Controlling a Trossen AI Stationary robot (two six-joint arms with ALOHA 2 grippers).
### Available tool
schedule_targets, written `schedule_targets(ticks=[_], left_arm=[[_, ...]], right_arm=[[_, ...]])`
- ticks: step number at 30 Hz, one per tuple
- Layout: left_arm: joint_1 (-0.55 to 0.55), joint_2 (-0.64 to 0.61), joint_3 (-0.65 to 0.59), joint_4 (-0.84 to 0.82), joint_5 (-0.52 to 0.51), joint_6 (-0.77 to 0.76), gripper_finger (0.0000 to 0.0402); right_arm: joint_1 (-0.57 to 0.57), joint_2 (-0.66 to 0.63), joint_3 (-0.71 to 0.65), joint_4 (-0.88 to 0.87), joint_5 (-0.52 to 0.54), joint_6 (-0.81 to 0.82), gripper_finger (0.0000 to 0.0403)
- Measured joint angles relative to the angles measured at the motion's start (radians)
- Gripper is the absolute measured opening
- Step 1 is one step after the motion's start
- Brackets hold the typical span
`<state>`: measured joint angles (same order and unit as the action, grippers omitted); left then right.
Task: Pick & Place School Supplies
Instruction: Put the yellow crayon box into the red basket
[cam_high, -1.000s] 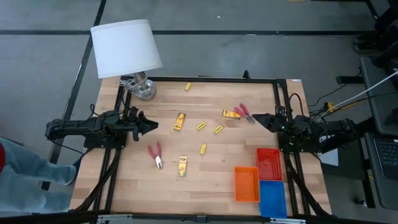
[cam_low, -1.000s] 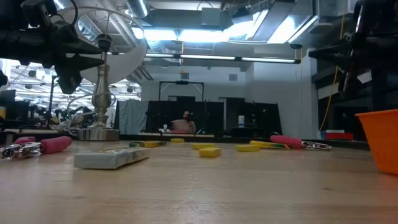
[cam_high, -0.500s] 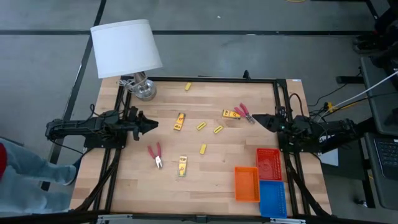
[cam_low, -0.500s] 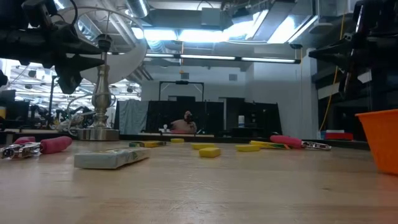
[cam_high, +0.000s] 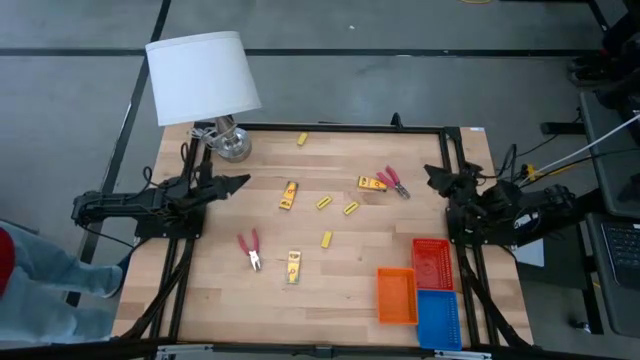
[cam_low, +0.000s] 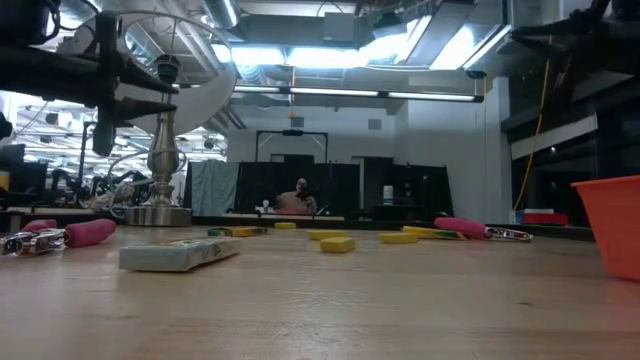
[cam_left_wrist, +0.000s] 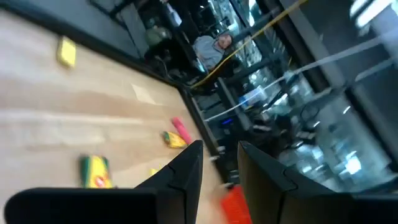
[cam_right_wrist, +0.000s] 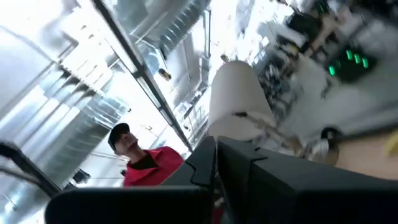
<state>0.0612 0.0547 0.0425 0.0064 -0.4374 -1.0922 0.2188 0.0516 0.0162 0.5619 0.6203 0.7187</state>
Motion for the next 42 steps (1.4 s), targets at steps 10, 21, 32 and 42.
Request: schedule_targets(ticks=[10,21,32,42], left_arm=[[0.000,0.021,0.001,0.510,0.091,0.231,0.0098],[-0.005,0.112,0.000,0.602,0.072,0.142,0.0098],[-0.051,0.424,0.232,0.589,0.098,0.329,0.0098],[-0.123,0.756,0.713,-0.331,0.119,0.286,0.0098]], right_arm=[[-0.003,0.064,0.000,0.012,0.034,0.030,0.0020],[-0.003,0.094,0.000,0.008,-0.012,0.089,0.0020],[-0.003,0.095,0.009,0.245,-0.216,0.017,0.0020],[-0.003,0.270,0.192,0.283,-0.271,-0.125,0.0020]])
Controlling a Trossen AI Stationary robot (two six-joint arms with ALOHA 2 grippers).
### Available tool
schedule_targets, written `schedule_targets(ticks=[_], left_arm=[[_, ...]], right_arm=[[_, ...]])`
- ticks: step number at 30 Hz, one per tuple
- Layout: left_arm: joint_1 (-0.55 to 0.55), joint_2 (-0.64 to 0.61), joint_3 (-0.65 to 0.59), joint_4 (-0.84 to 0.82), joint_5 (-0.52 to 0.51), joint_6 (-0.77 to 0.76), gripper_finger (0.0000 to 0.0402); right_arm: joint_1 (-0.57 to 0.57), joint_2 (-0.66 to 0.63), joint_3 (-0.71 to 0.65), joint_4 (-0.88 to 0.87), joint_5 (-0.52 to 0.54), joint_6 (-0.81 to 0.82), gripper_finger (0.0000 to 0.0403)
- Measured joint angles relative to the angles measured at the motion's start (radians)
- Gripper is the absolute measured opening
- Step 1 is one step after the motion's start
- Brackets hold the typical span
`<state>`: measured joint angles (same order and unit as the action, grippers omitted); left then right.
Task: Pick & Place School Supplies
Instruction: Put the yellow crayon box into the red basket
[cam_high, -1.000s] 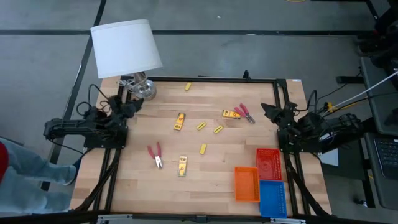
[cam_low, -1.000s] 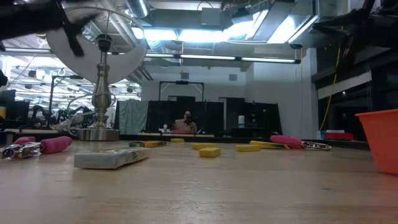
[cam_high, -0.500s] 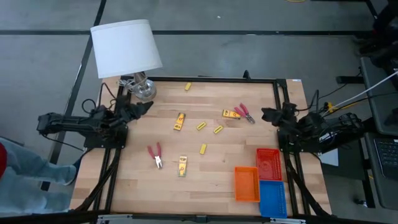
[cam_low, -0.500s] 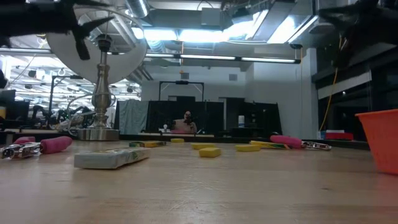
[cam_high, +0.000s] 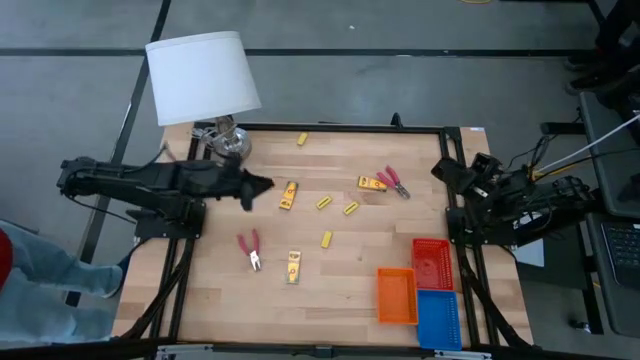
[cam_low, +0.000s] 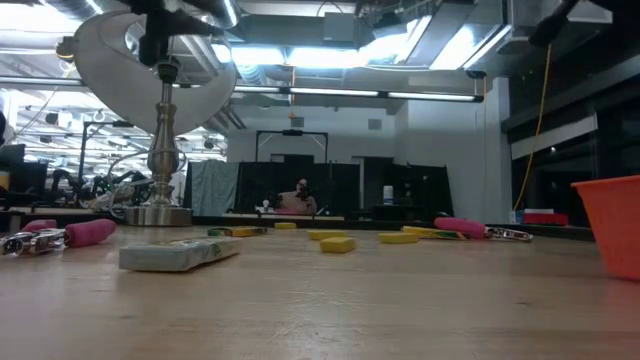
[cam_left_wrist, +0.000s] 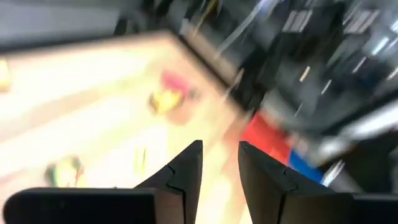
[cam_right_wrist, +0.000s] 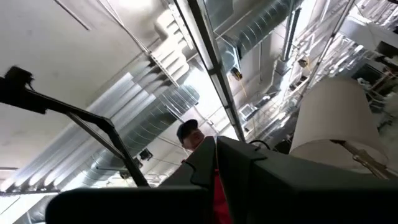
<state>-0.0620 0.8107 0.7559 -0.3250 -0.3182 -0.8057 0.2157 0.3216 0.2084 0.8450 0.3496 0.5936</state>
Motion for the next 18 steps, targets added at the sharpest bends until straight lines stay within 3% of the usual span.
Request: schedule_targets(ticks=[5,11,18], left_arm=[[-0.027,0.205,0.129,-0.197,0.032,-0.086,0.0090],[0.001,0.444,0.175,-0.353,0.118,-0.295,0.0083],[0.072,0.669,0.176,-0.352,0.275,-0.329,0.0095]], right_arm=[[0.000,0.162,0.096,-0.004,-0.002,-0.003,0.0020],[0.000,0.291,0.238,-0.019,-0.037,-0.036,0.0020],[0.004,0.315,0.430,-0.313,-0.114,-0.055,0.0020]])
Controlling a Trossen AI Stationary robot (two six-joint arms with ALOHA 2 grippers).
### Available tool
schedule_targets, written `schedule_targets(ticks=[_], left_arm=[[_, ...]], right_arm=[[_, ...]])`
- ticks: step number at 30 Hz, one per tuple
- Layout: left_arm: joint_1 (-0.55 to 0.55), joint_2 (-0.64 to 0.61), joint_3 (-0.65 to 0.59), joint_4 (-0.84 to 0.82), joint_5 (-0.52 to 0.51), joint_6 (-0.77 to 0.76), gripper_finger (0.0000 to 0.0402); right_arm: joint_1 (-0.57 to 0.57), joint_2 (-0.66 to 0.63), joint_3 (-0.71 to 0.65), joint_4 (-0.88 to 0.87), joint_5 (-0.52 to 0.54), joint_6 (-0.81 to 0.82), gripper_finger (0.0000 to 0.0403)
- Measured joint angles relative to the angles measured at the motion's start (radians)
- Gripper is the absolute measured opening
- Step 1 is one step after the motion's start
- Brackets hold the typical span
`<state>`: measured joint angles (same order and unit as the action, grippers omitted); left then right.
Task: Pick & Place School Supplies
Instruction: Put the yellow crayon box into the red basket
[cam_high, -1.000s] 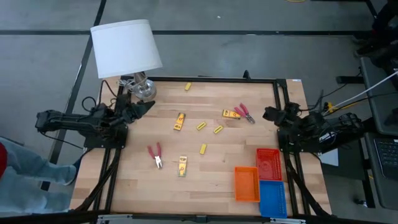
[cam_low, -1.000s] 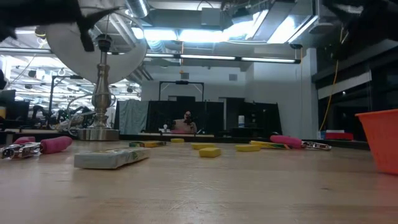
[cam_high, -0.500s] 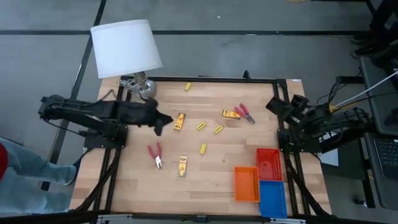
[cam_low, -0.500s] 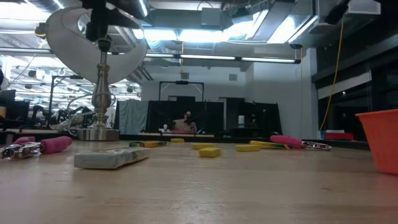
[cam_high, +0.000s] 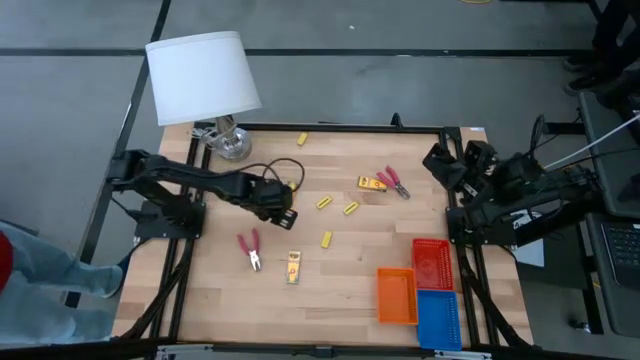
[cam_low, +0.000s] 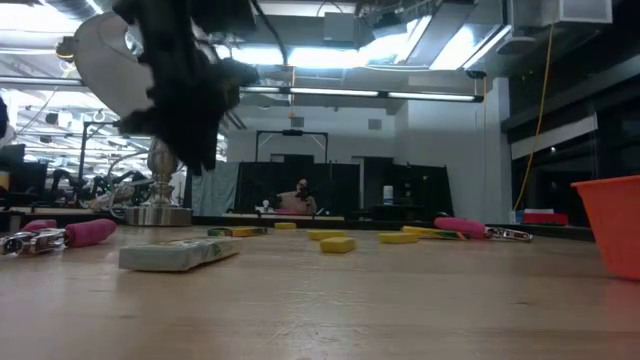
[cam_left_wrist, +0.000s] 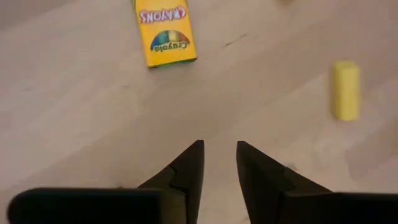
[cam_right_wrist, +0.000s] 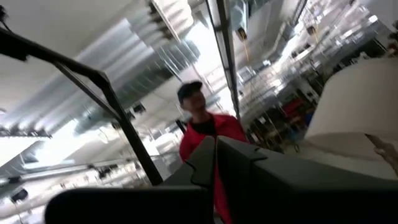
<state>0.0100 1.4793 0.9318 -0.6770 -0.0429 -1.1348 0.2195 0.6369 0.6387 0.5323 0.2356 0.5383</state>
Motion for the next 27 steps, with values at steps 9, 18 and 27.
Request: schedule_targets(ticks=[9,18,27], left_arm=[[0.085,0.057,0.001,0.087,-0.013,-0.019,0.0194],[0.172,0.087,0.001,0.093,-0.029,0.015,0.0246],[0.115,0.270,0.219,-0.106,-0.160,0.174,0.0241]], right_arm=[[0.035,0.000,0.170,-0.305,-0.018,-0.042,0.0020],[0.053,-0.008,0.203,-0.416,-0.019,-0.067,0.0020],[0.053,-0.045,0.203,-0.414,-0.018,-0.070,0.0020]])
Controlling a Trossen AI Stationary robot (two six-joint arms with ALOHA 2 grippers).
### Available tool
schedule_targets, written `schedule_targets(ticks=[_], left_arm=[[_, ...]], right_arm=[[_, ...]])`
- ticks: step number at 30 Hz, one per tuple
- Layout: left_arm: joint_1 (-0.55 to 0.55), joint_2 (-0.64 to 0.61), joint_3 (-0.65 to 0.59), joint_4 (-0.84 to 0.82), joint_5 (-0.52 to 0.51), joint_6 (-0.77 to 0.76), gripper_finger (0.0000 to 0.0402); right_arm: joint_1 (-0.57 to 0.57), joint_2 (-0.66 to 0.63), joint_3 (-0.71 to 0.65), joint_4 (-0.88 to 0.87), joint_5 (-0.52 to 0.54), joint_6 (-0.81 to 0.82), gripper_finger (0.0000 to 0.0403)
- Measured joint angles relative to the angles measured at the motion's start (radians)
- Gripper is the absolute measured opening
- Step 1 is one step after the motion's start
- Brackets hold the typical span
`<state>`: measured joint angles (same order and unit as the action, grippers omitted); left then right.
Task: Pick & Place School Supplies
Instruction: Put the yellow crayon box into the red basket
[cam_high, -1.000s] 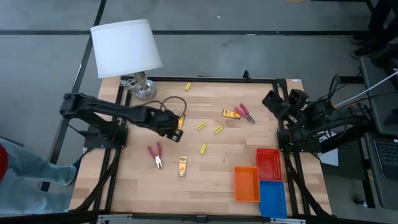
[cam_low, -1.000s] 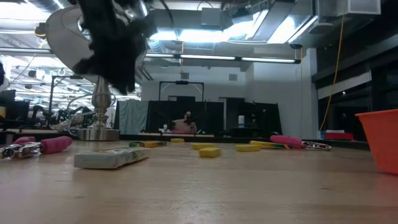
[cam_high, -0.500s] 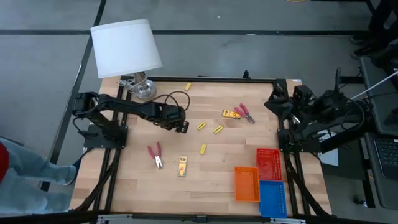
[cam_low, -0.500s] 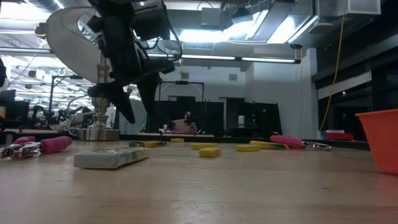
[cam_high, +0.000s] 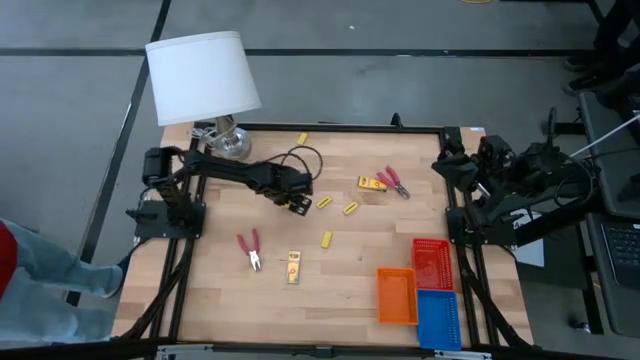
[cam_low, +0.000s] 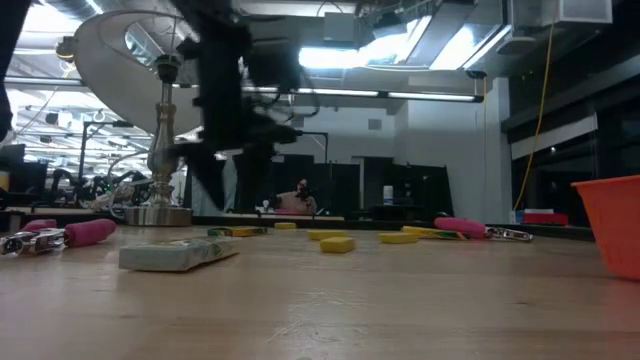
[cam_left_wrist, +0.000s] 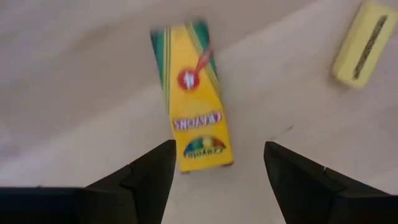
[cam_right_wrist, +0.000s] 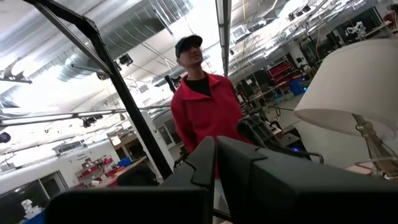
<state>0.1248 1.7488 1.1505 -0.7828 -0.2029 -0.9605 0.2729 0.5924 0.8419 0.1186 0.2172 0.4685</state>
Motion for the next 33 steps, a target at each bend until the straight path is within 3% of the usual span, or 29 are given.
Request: schedule_targets(ticks=[3,6,18,26,33], left_arm=[[-0.040,0.052,0.101,-0.078,-0.103,-0.009,0.0241],[-0.063,0.102,0.158,-0.140,-0.133,-0.060,0.0241],[-0.040,0.182,0.165,-0.163,-0.073,-0.178,0.0241],[0.022,0.182,0.165,-0.131,0.009,-0.033,0.0241],[0.044,0.182,0.165,-0.140,0.035,-0.003,0.0241]], right_arm=[[0.000,-0.012,0.000,-0.001,0.001,0.006,0.0020],[0.000,-0.020,0.000,-0.001,0.003,0.007,0.0020],[0.000,-0.021,0.000,0.000,0.001,0.022,0.0020],[0.000,-0.021,0.000,0.000,-0.001,0.026,0.0020],[0.000,-0.021,0.000,0.009,-0.001,0.029,0.0020]])
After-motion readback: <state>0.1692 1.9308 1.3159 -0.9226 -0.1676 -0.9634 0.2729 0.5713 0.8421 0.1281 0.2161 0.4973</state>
